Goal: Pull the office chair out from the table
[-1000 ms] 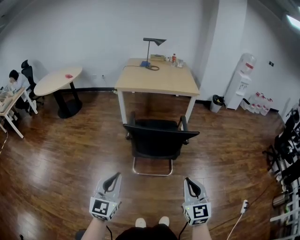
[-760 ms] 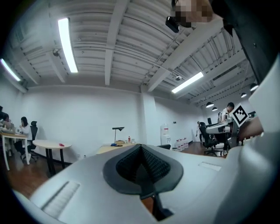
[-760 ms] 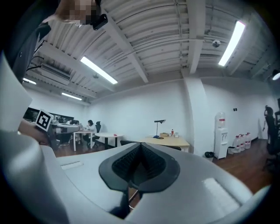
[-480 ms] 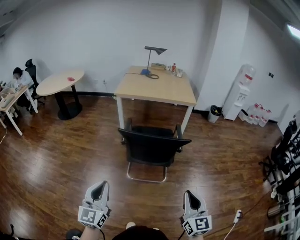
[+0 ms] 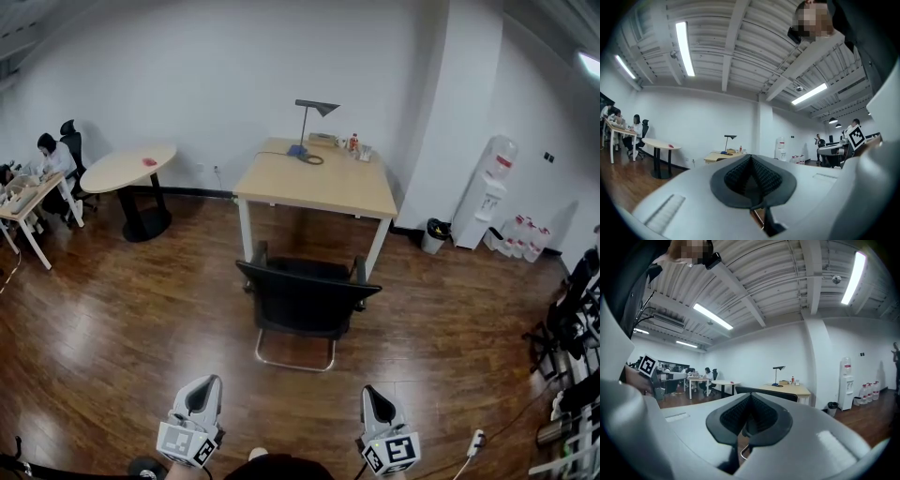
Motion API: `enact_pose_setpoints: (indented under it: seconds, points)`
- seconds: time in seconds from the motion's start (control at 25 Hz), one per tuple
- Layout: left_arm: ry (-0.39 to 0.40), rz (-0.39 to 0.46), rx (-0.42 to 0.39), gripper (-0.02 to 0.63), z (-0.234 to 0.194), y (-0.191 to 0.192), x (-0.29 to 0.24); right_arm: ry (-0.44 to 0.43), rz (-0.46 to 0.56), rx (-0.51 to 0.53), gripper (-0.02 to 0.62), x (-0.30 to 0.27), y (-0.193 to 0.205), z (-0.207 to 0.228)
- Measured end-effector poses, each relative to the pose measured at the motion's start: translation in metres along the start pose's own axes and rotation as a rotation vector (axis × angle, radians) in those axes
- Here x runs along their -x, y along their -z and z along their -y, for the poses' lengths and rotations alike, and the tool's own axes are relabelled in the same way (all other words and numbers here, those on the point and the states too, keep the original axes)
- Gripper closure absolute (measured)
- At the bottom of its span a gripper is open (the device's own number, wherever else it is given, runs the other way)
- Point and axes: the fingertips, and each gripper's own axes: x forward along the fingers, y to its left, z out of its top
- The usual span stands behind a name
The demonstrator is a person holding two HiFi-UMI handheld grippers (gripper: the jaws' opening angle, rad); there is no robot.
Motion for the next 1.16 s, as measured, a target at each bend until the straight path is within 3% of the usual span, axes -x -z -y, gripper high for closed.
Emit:
enact_pose_setpoints:
  seconds: [1.16]
  points:
    - [0.045, -0.032, -0.013, 0.604, 0.009, 0.014, -0.045, 0.02, -0.019, -0.015, 0.583, -0.02, 0.01, 0.031]
